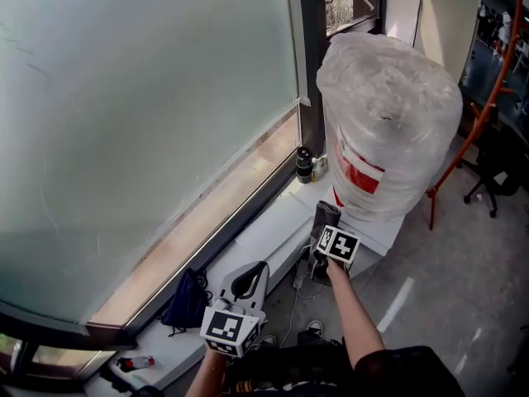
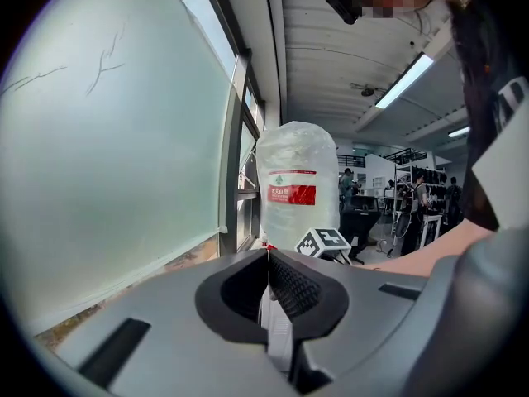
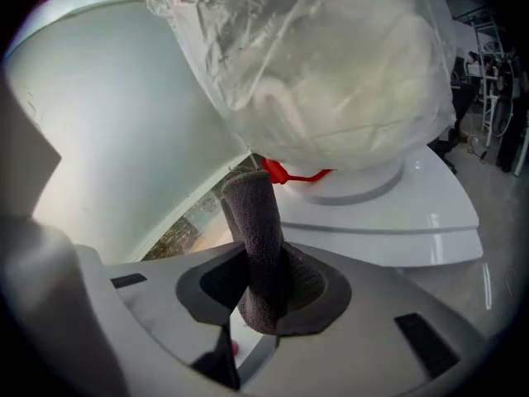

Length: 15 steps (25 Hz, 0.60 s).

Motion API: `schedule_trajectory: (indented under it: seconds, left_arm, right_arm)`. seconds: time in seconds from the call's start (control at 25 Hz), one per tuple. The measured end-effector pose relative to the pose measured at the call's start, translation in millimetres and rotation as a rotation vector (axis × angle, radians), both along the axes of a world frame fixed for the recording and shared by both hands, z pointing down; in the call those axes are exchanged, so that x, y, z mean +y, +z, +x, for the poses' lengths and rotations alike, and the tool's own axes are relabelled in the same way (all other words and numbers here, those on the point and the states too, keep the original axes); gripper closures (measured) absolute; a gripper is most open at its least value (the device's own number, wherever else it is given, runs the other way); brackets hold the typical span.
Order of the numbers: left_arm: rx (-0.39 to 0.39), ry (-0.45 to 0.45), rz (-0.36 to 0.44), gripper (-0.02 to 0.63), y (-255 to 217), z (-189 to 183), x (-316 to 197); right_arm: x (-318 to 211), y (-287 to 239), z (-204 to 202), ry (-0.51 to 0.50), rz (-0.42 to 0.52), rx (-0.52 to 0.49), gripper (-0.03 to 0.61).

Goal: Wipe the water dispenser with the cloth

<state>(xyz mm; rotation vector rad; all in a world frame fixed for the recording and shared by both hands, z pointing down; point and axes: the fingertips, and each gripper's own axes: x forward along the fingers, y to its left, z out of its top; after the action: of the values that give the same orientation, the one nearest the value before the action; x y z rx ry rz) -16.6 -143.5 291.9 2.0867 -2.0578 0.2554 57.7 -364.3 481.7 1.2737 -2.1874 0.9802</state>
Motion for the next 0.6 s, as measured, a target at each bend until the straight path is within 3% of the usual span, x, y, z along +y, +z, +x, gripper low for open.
schedule_trajectory:
  seconds: [0.28, 0.6]
  left_arm:
    - [0.007, 0.033, -0.018, 0.597, 7.9, 6.8, -1.4]
    - [0.022, 0.159, -0.016, 0.597, 12.4, 40.1, -18.6]
  right_arm:
    - [-1.8, 3.2, 43.1, 0.085, -0.008, -0.033, 0.475]
    - [8.0, 10.2, 140.7, 0.199, -0.022, -0.047, 0.474]
